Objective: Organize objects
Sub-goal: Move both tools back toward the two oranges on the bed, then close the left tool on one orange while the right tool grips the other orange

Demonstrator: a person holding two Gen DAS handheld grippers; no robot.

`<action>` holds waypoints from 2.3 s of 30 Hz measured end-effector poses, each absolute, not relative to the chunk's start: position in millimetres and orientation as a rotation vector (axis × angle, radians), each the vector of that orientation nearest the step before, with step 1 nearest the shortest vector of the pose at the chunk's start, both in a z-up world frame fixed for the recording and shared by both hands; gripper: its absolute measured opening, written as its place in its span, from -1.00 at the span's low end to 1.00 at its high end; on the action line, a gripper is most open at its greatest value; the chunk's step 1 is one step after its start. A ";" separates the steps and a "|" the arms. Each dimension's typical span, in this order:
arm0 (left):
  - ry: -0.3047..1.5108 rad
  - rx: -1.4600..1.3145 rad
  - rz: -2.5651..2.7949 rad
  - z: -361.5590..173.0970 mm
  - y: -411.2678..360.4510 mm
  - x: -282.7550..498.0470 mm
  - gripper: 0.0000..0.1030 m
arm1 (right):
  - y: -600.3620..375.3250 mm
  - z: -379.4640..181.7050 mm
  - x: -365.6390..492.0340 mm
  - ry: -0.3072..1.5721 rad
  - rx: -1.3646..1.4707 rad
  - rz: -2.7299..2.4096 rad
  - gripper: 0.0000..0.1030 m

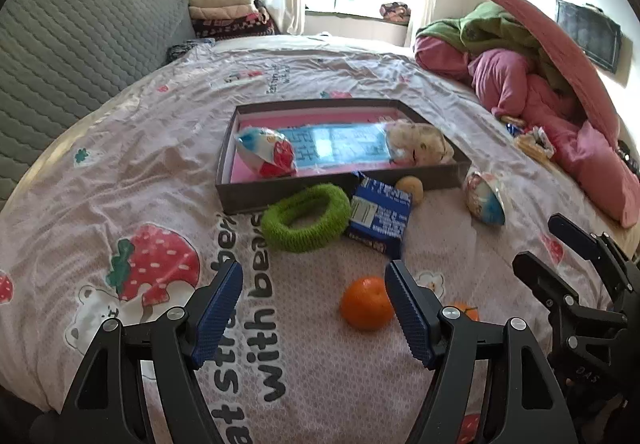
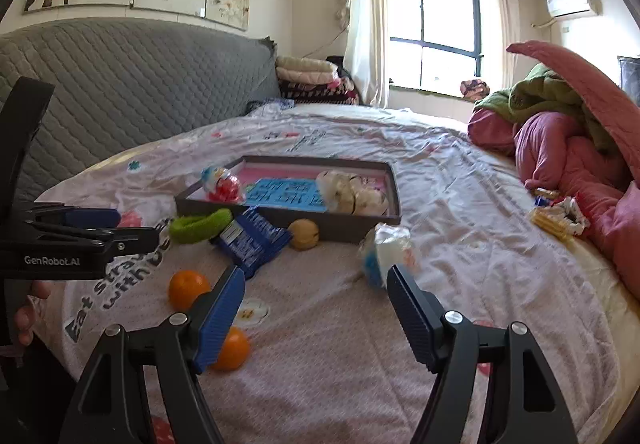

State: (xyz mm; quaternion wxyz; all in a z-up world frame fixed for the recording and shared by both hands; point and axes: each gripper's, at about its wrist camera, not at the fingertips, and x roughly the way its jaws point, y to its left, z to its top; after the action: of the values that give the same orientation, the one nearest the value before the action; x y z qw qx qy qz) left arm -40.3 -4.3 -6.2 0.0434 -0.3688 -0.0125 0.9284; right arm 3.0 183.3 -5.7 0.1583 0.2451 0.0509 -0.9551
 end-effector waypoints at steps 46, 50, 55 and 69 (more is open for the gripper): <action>-0.050 -1.317 2.681 -49.9 15.4 -53.5 0.46 | 142.6 -53.2 0.9 0.223 0.955 -2.464 0.19; -0.049 -1.310 2.679 -51.7 17.9 -56.7 0.46 | 139.3 -56.3 -1.9 0.226 0.962 -2.446 0.14; -0.054 -1.315 2.662 -54.9 21.5 -62.1 0.34 | 136.7 -59.3 -4.9 0.219 0.960 -2.429 0.09; -0.059 -1.345 2.613 -66.3 30.3 -70.3 0.12 | 137.2 -62.0 -7.9 0.187 0.967 -2.390 -0.19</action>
State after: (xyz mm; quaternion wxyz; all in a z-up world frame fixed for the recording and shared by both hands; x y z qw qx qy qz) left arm -70.3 30.3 -66.3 0.1008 -0.4553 -0.0200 0.8844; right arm -7.9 137.2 -62.0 0.2748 0.3595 0.0694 -0.8891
